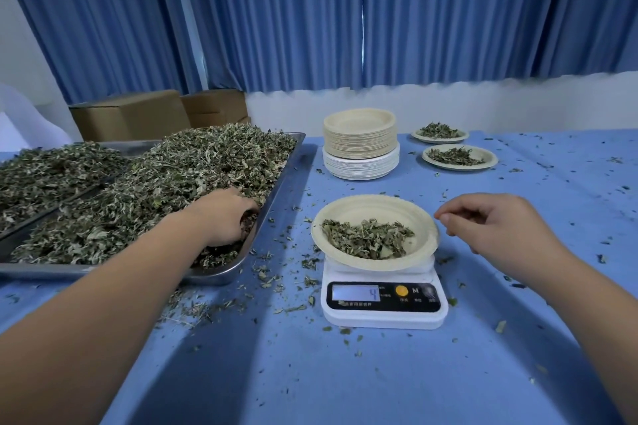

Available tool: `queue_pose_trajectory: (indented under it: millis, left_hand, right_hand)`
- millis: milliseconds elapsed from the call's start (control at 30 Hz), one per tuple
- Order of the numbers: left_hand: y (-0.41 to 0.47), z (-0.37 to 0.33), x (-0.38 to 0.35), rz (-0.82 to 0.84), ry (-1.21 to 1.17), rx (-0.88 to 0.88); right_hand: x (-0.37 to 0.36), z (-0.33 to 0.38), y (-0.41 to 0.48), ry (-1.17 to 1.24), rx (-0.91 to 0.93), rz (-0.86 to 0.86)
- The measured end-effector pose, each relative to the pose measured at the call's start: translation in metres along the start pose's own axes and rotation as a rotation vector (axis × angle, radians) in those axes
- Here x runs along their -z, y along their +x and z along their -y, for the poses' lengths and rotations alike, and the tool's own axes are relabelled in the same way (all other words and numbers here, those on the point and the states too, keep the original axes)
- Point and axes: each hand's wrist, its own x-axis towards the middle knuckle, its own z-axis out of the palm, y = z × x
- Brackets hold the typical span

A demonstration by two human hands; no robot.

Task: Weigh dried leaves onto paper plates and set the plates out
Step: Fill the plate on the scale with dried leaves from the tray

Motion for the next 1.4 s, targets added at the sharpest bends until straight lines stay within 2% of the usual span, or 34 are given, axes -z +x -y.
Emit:
queue_pose_trajectory:
  millis: [167,467,633,733,1033,1233,1400]
  left_hand:
    - [-0.003,-0.002,-0.004,-0.049,0.057,-0.023]
    - [-0.009,0.005,0.002,-0.044,-0.130,-0.046]
    - [-0.016,-0.001,-0.006,0.046,0.008,-0.003]
    - [-0.018,-0.005,-0.009,-0.001,0.033,-0.025]
    - [-0.027,0.000,-0.006,-0.084,-0.152,-0.014]
    - [-0.032,0.009,0.009,-0.262,-0.335,-0.045]
    - [-0.039,0.009,0.006,-0.255,-0.248,-0.035]
  right_hand:
    - [0.000,-0.001,0.001,0.002,-0.005,0.001]
    - [0.001,-0.003,0.001,0.001,0.000,-0.002]
    - [0.001,-0.003,0.001,-0.009,-0.007,0.003]
    - [0.002,-0.003,0.001,-0.022,-0.009,0.003]
    - [0.003,-0.005,0.001,-0.030,0.010,0.011]
    - [0.003,-0.004,0.001,-0.032,0.007,0.001]
    - [0.004,-0.003,-0.001,-0.034,-0.012,-0.007]
